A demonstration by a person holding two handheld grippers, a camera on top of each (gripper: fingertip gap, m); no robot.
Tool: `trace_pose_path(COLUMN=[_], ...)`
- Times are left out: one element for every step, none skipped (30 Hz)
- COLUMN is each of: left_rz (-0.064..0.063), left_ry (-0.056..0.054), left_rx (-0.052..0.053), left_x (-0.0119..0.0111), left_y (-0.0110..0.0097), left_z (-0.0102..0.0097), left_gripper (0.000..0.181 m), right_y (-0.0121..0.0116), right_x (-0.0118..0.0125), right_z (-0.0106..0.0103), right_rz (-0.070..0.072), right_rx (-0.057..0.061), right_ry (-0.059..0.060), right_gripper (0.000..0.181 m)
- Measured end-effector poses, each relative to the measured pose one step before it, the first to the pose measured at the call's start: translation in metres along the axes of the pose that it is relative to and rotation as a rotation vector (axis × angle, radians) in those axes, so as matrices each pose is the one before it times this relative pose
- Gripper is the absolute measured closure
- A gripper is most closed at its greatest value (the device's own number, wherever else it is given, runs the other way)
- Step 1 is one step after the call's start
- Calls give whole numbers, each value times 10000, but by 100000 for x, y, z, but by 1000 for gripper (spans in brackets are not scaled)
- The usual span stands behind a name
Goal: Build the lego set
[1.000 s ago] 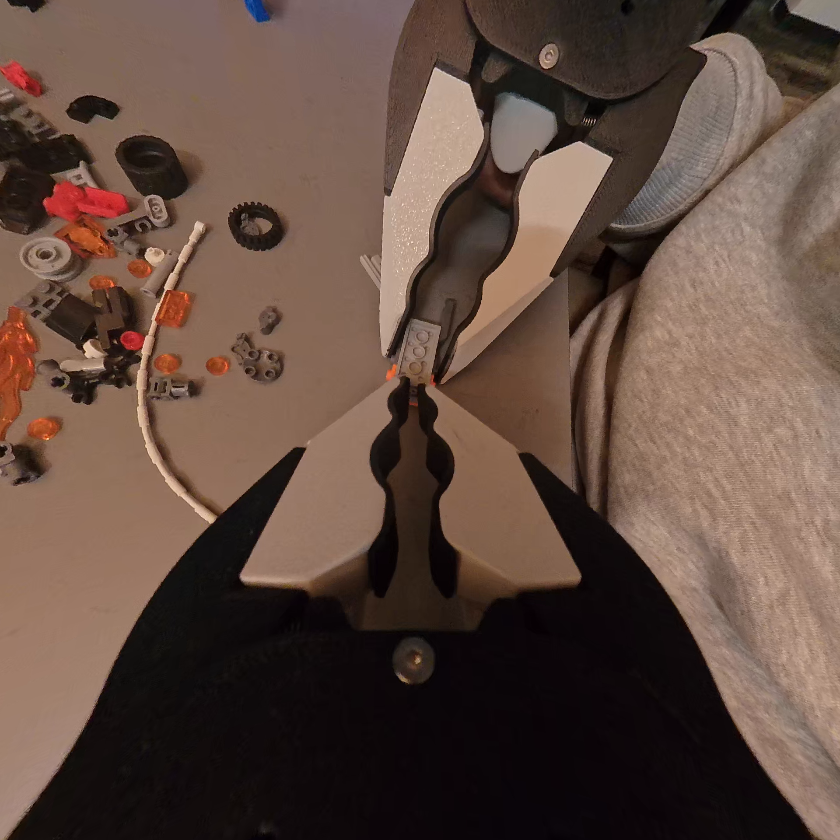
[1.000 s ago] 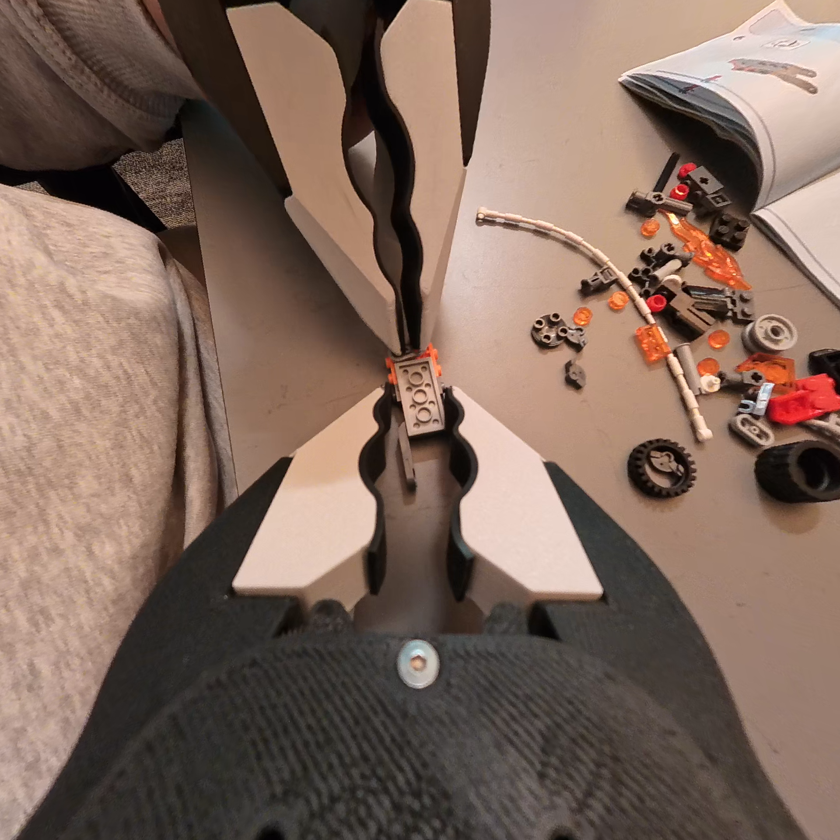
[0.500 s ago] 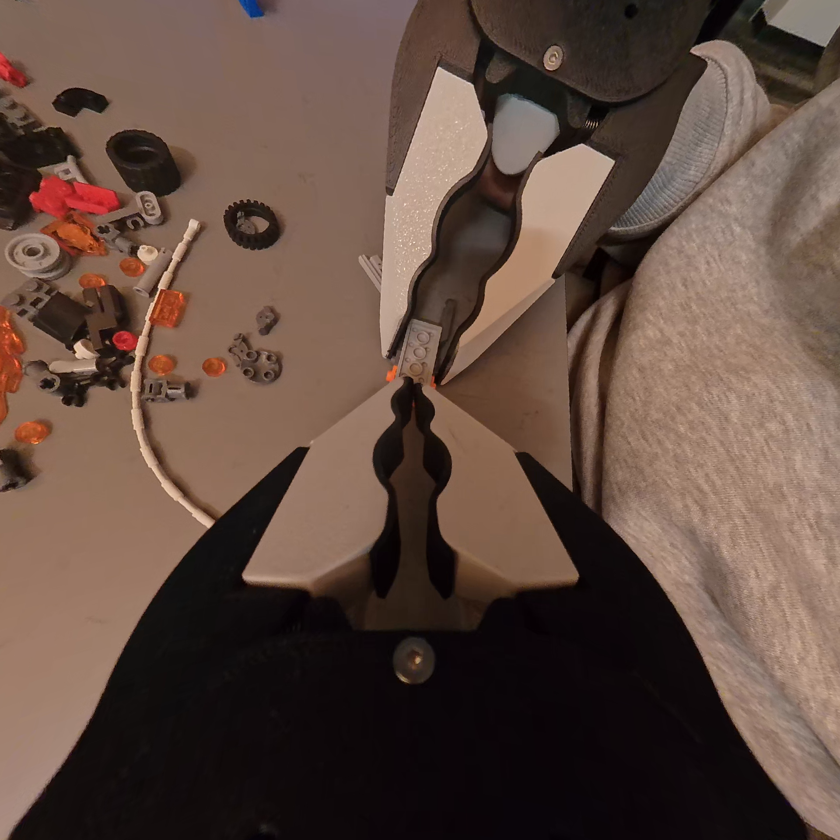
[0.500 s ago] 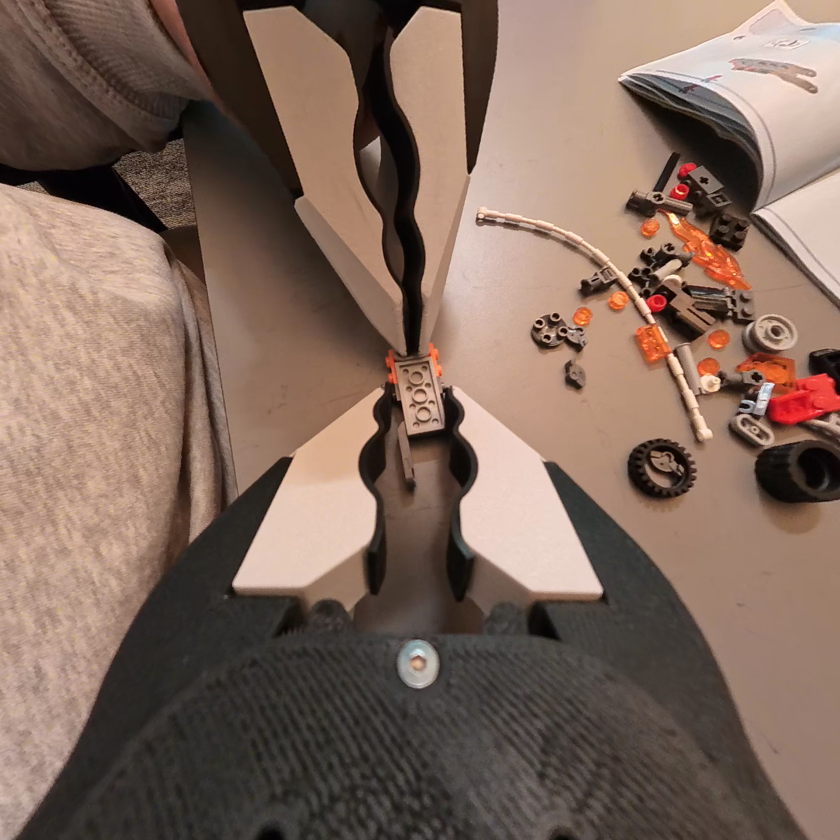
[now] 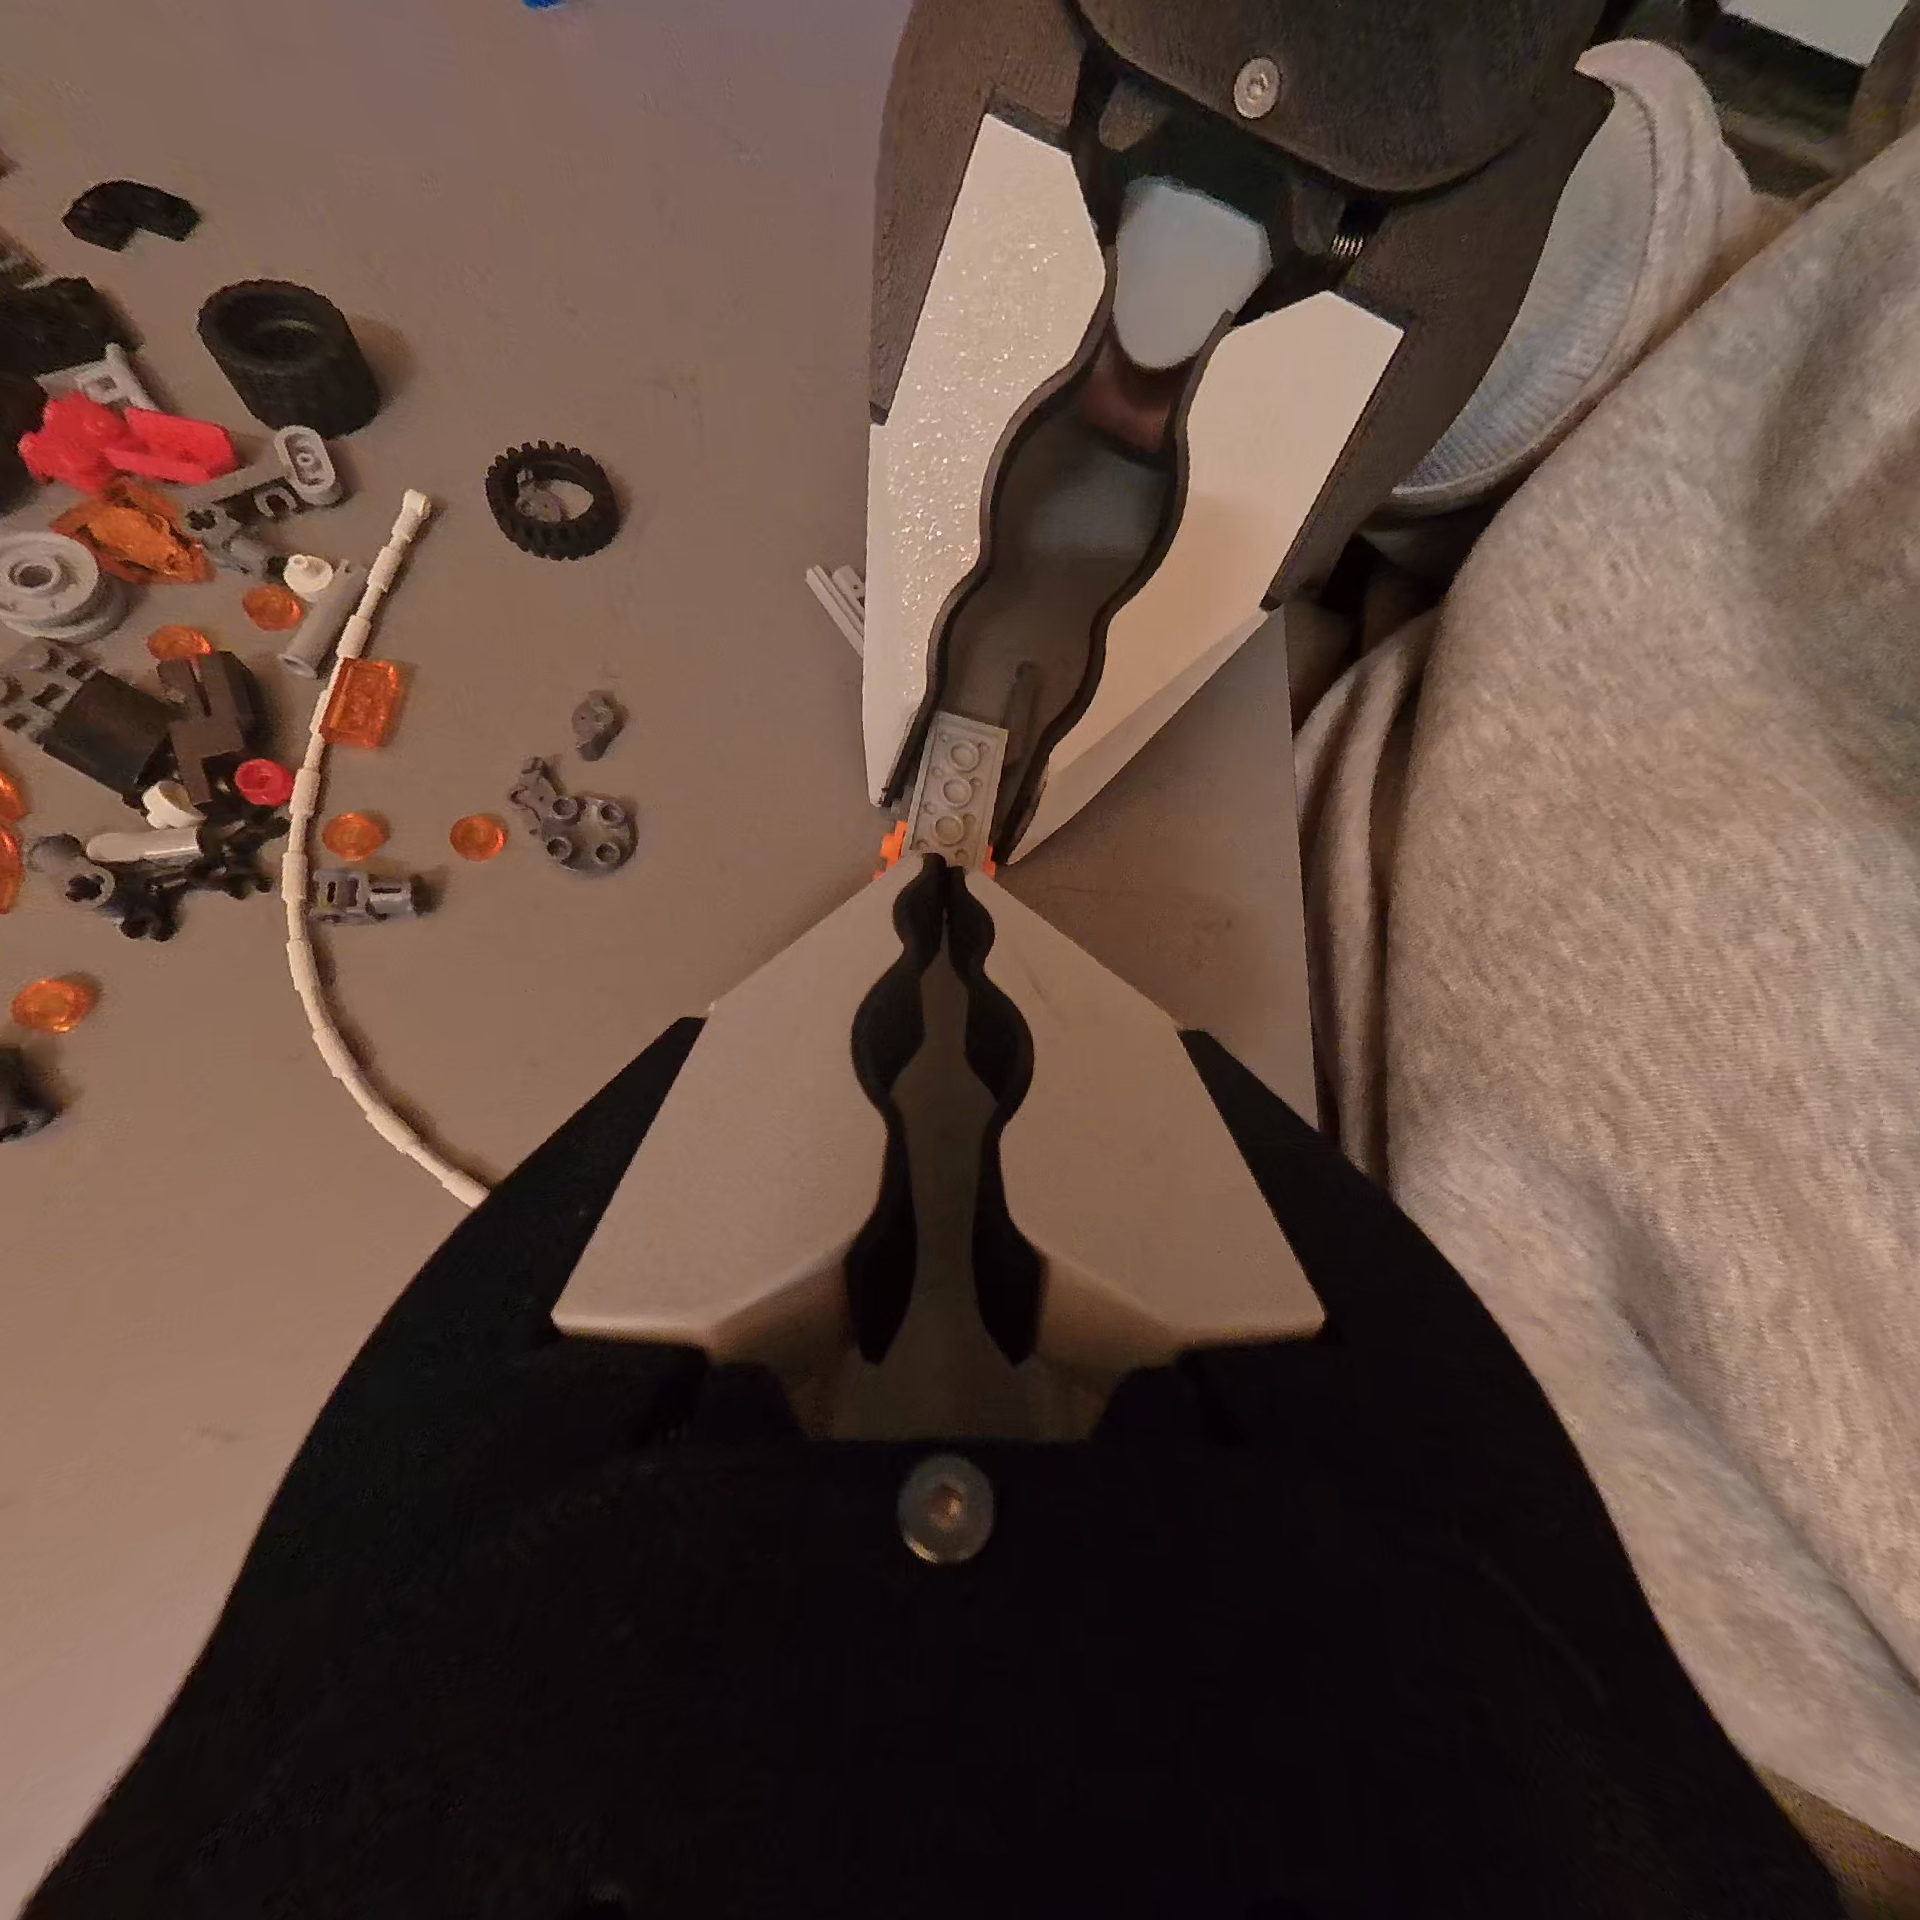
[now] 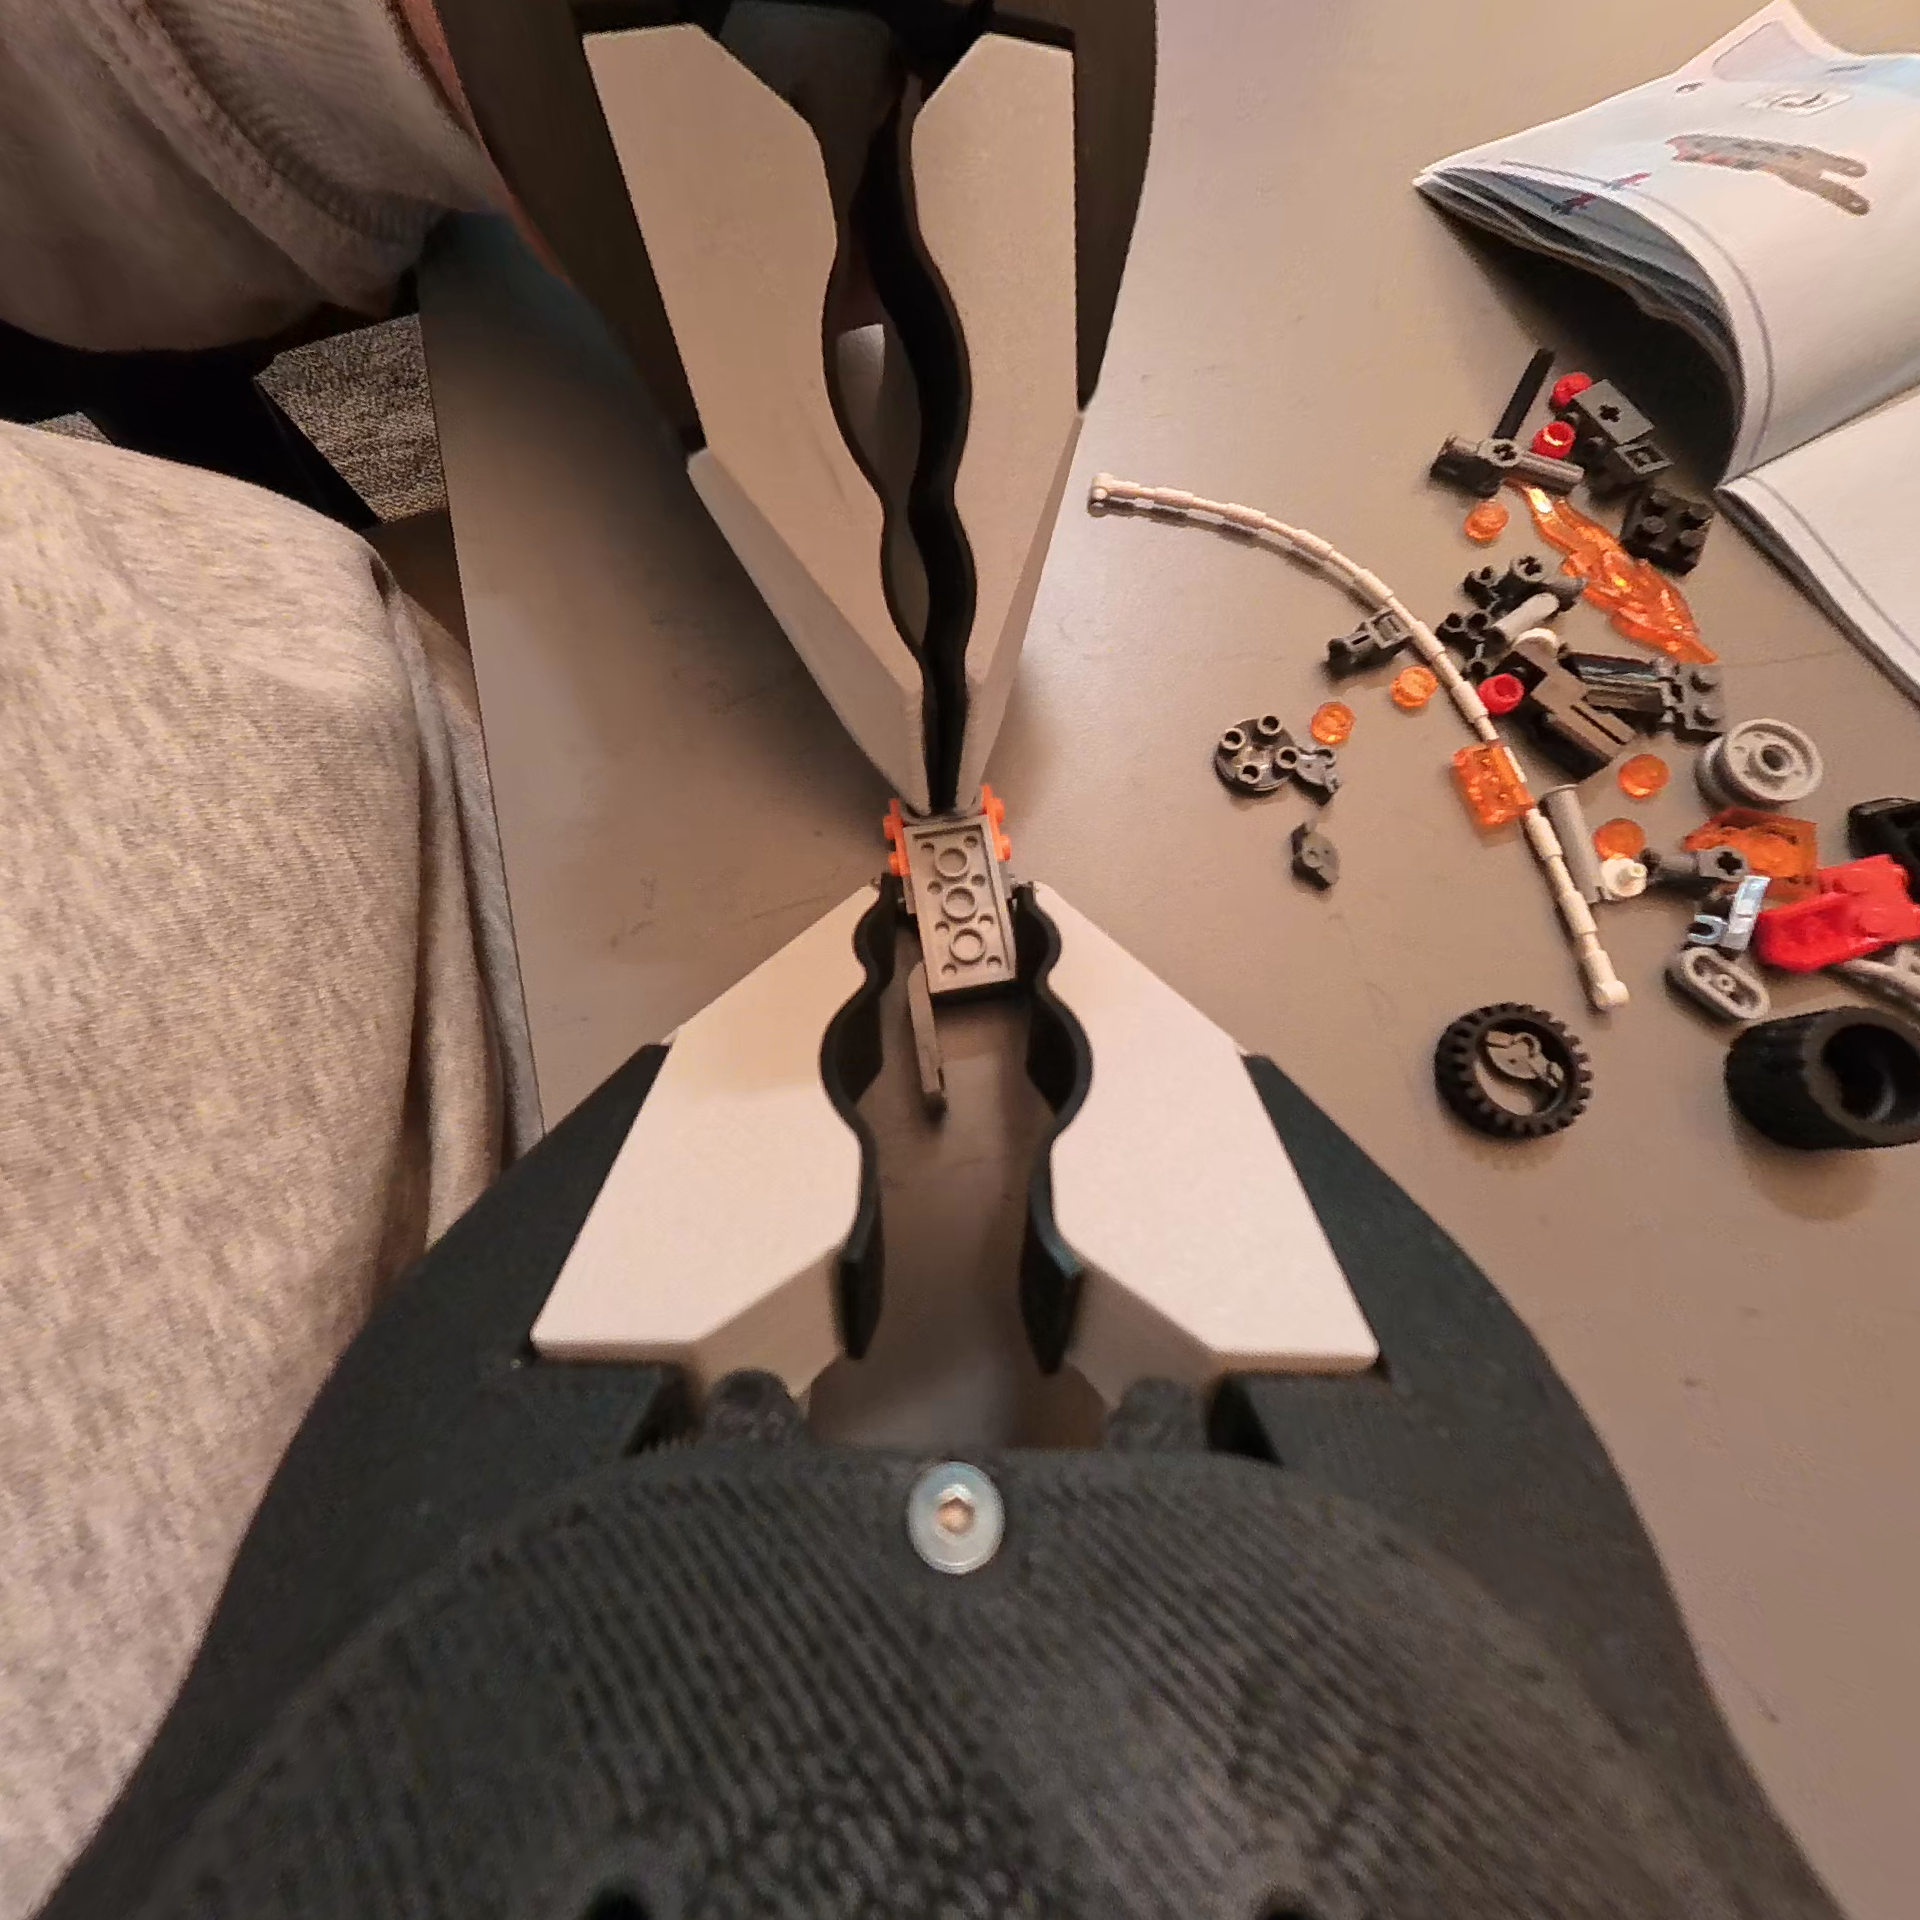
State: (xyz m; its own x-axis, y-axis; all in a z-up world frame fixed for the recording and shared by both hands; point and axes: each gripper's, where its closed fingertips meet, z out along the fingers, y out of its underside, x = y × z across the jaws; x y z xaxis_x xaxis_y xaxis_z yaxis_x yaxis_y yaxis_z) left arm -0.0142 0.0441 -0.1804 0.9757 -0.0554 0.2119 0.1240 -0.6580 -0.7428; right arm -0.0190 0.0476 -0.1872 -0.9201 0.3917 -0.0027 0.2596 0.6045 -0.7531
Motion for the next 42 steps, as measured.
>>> trace_pose_path(left_rz=[-116, -130, -119, -108, -95, -111, -120, -123, -118, -104, -63, 24, 116, 204, 235, 115, -112, -217, -217, -141, 2, 109, 133, 98, 66, 39, 47, 41, -20, -52, -78, -103, -127, -166, -220, -202, -134, -50, 41, 108, 178, 236], left_ry=[103, 151, 157, 136, 113, 115, 118, 123, 117, 105, 67, -18, -112, -223, -336, -179, 64, 131, 64, -6, -59, -2, 100, 137, 163, 178, 128, -27, -101, -45, -32, -9, 91, 147, 90, 91, 28, -76, -120, -99, -31, -90], left_rx=[-24, -5, -1, -4, 1, 4, 4, 7, 1, 5, 3, -3, -1, 31, 262, 630, 865, 814, 596, 417, 213, -7, -183, -260, -244, -192, -158, -95, 7, 69, 100, 121, 174, 285, 379, 425, 395, 337, 282, 235, 187, 115], left_x=[-9, 4, 14, 15, 15, 8, 5, 14, 10, 9, 7, -7, 5, 3, -72, 37, 169, 140, 26, -14, 13, 149, 276, 299, 314, 340, 254, 13, -136, -109, -124, -123, -25, -13, -137, -162, -205, -270, -253, -130, 45, 19], left_y=[32, 11, 4, 4, 1, 4, 1, -6, 15, -3, -3, -2, 2, -14, -269, -741, -1026, -887, -569, -398, -210, 35, 225, 303, 267, 223, 190, 116, -8, -73, -111, -131, -197, -329, -424, -500, -470, -441, -396, -338, -291, -177], left_z=[30, -9, -9, 1, -2, -9, -1, -2, -7, -13, 3, -5, -18, -97, -274, -567, -745, -739, -611, -471, -275, -18, 209, 347, 378, 335, 218, 92, -7, -73, -110, -139, -192, -304, -418, -496, -513, -483, -404, -286, -156, -62], left_gripper=[181, 181, 181, 180, 180, 180, 180, 180, 180, 180, 180, 180, 180, 180, 178, 174, 172, 169, 168, 167, 166, 165, 165, 163, 161, 160, 159, 158, 158, 157, 156, 156, 155, 157, 160, 160, 161, 161, 161, 161, 161, 162], right_y=[0, 1, -3, 3, 3, -6, 0, 0, 5, -8, 0, -1, -12, -1, 5, 0, -5, 1, 0, -5, -3, -4, 1, -6, 3, -3, 7, -2, -2, -2, -4, 1, 3, 0, 0, 9, 0, 0, 3, -3, 2, -4], right_x=[1, 3, -8, 1, 0, -3, -3, -5, 4, 2, -1, -4, -18, -28, 9, 13, 0, 8, -5, 4, 2, -4, 12, -2, 6, -3, -4, 4, -2, 2, 4, -2, -2, 1, 3, -3, -4, 1, 6, 0, 1, -2], right_z=[0, -1, 4, -3, -3, 7, 0, 0, 9, -6, 0, 0, 26, 16, -20, -1, 5, -3, -3, 1, -1, -1, -4, 7, -3, 4, 7, 0, 0, 0, 3, 1, 1, 5, 5, 8, 1, 0, -4, 3, -4, 3], right_rz=[-2, -3, -3, -6, -6, -1, 1, 3, 3, -2, 1, 2, -4, -14, -8, 8, 23, 32, 38, 37, 34, 26, 12, -1, -8, -5, 2, 10, 13, 11, 2, -11, -22, -31, -32, -22, -9, 0, 4, 5, 7, 6], right_rx=[0, -1, 0, 0, 0, 0, 0, 0, 0, 0, 0, 1, 3, 1, -1, 1, 1, 1, 2, 3, 4, 3, 2, 0, 0, 0, 0, 2, 2, 2, 1, -1, -3, -3, -3, -2, -1, 0, 0, 1, 1, 1], right_ry=[0, 1, 2, 4, 4, 0, -1, -2, -2, 1, 0, -2, -16, -8, 13, -3, -17, -26, -32, -33, -29, -22, -11, 1, 7, 5, -2, -8, -11, -9, -2, 9, 19, 26, 27, 19, 8, 0, -3, -4, -5, -5], right_gripper=[160, 160, 160, 160, 160, 160, 160, 160, 161, 161, 161, 161, 160, 160, 161, 161, 160, 160, 160, 160, 160, 160, 160, 160, 160, 160, 160, 160, 160, 160, 160, 160, 160, 160, 160, 160, 160, 160, 160, 160, 160, 160])
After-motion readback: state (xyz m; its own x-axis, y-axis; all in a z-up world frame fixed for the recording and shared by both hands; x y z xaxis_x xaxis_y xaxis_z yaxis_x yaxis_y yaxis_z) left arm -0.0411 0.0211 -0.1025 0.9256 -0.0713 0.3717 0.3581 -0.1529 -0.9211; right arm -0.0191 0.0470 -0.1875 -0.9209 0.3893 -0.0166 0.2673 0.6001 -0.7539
